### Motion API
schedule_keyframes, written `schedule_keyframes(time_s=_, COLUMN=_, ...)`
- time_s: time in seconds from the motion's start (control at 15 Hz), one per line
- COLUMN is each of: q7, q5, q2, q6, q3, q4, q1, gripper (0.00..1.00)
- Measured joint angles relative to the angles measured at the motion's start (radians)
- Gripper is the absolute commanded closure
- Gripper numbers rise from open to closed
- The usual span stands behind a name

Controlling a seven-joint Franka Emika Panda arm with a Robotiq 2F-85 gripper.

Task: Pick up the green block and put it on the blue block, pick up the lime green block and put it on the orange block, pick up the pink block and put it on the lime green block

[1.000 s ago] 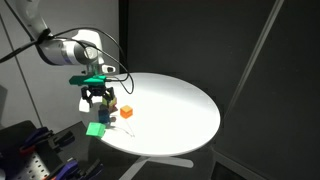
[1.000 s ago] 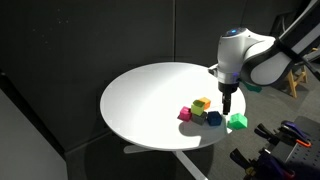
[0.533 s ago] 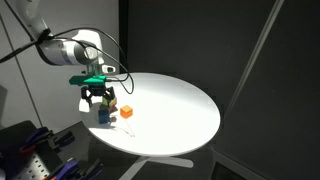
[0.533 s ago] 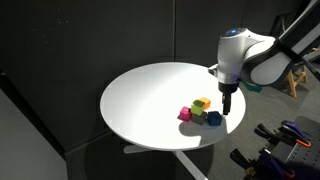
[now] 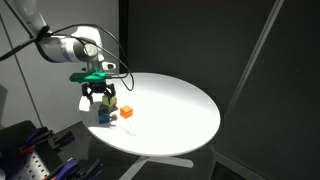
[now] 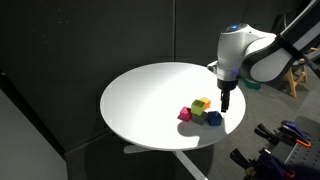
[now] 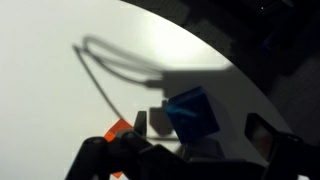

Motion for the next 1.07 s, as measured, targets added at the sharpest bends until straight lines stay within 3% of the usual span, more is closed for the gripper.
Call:
schedule_keyframes(time_s=0.4, q7=0.007, q5=0.087, q2=-0.058, q6=-0.045, q3=0.023, q4=0.007, q1=0.008, gripper=0.00)
schedule_keyframes(time_s=1.07, q7=0.196, q5=0.128, q2=-0.053, q6=-0.064, q3=0.030, q4=0.085, q1=0.009, gripper=0.00)
